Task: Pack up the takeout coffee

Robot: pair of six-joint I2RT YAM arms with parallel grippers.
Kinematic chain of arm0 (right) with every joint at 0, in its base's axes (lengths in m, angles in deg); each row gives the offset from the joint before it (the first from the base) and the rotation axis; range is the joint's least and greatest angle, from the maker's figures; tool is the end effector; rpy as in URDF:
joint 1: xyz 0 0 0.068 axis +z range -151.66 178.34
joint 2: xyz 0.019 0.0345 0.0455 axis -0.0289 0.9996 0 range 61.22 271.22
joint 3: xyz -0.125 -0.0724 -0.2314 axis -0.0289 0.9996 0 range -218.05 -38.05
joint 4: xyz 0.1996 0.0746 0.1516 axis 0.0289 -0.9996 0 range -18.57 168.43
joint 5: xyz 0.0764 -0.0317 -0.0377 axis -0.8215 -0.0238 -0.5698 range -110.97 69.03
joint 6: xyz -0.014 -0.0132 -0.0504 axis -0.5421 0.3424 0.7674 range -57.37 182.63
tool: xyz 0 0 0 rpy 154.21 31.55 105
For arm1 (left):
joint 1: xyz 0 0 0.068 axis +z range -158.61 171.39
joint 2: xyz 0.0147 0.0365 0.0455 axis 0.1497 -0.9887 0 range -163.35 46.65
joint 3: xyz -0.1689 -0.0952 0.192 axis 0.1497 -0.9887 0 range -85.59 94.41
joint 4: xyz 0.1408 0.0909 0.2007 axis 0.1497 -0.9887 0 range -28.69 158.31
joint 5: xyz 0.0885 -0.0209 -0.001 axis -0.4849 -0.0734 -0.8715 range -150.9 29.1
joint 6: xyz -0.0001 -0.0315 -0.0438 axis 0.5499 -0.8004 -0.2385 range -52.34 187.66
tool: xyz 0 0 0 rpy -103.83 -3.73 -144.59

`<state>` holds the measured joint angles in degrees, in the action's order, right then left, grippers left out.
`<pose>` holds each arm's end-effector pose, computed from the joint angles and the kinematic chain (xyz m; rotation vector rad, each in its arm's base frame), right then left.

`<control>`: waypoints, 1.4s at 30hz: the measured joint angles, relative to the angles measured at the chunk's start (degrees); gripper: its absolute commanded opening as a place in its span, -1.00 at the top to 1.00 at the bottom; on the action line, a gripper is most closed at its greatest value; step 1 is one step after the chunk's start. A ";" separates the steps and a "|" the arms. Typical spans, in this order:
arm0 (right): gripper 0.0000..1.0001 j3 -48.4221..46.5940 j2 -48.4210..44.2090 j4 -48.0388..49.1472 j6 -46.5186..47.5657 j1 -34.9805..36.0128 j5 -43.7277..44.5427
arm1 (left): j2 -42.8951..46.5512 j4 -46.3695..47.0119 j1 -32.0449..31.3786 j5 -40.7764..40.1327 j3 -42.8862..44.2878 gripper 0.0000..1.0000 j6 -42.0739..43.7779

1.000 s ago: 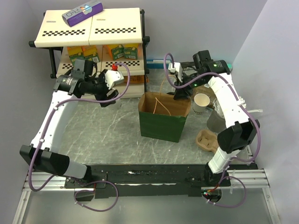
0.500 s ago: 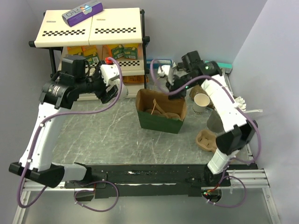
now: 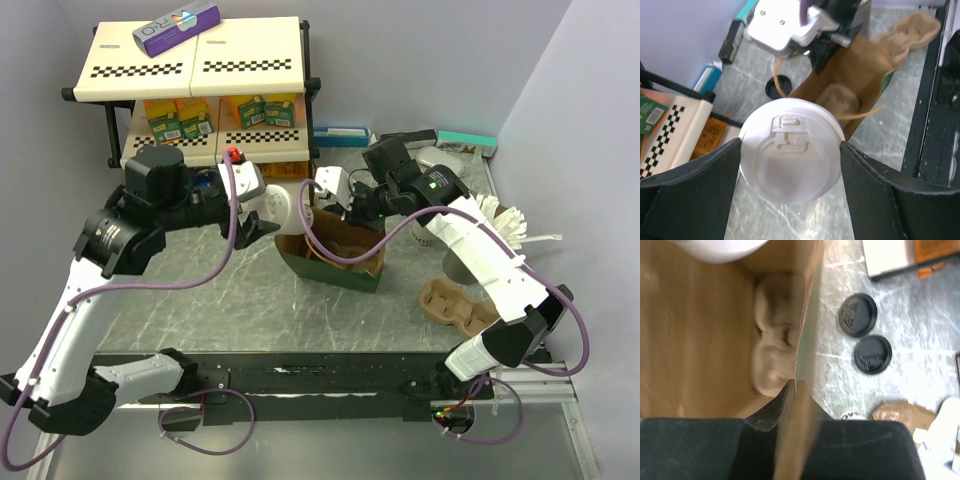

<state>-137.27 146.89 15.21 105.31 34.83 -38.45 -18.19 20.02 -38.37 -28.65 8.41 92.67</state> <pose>0.2300 0.1835 0.4102 -1.6377 1.7676 0.3217 0.1562 -0.1113 0.4902 1.1920 1.4715 -0.5905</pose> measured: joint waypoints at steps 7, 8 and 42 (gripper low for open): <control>1.00 0.02 0.00 1.42 -2.93 -0.04 3.45 | 4.52 6.38 -1.31 -2.32 -5.46 0.99 -3.80; 1.00 0.02 0.00 1.51 -3.15 -0.04 3.58 | 5.22 7.08 -1.38 -2.34 -6.21 0.99 -3.74; 1.00 0.72 -2.10 4.37 -3.63 -0.04 9.20 | -11.08 14.16 -2.21 11.10 -8.02 0.99 -4.90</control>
<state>-136.55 144.79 19.58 101.68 34.79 -29.25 -29.27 34.18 -40.58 -17.54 0.39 87.78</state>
